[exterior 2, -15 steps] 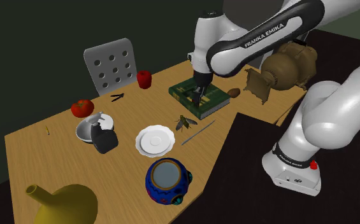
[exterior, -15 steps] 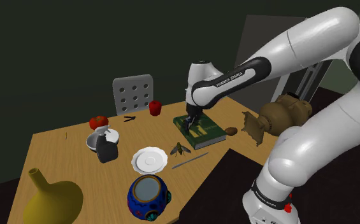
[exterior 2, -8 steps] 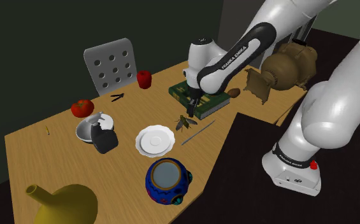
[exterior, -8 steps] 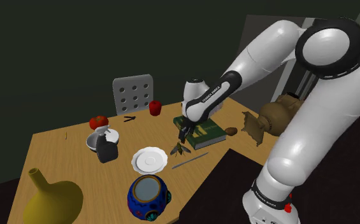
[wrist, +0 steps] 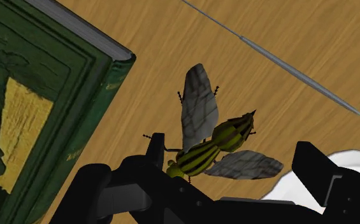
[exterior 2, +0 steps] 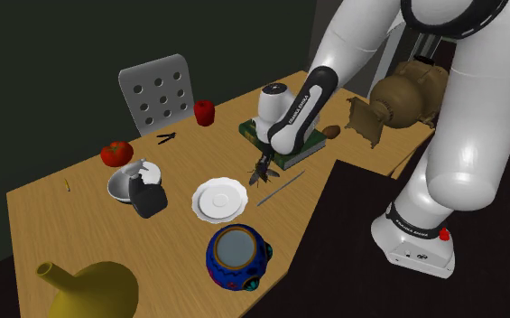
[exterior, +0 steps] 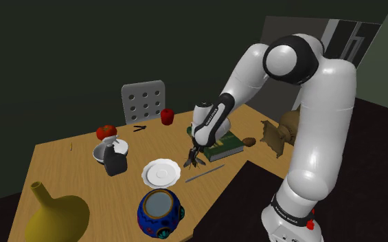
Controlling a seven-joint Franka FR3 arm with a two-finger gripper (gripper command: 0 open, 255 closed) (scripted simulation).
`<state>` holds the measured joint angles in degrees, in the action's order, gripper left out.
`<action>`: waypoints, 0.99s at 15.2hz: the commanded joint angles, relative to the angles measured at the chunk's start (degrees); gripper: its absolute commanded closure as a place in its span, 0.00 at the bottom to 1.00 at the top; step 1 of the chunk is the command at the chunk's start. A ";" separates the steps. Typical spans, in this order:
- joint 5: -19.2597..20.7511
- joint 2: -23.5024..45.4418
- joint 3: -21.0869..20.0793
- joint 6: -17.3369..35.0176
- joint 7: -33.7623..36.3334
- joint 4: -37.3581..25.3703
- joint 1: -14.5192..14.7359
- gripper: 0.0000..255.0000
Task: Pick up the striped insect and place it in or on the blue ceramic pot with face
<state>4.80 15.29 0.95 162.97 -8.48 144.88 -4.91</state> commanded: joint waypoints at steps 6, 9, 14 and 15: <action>0.51 7.33 0.45 4.58 0.29 -2.89 0.21 0.00; 0.62 9.74 0.63 6.23 0.40 -3.65 0.32 0.00; 0.61 9.74 0.63 6.22 0.39 -3.66 0.32 0.00; 0.61 9.74 0.63 6.22 0.39 -3.66 0.32 0.00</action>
<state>5.42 25.01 1.57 169.18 -8.09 141.23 -4.60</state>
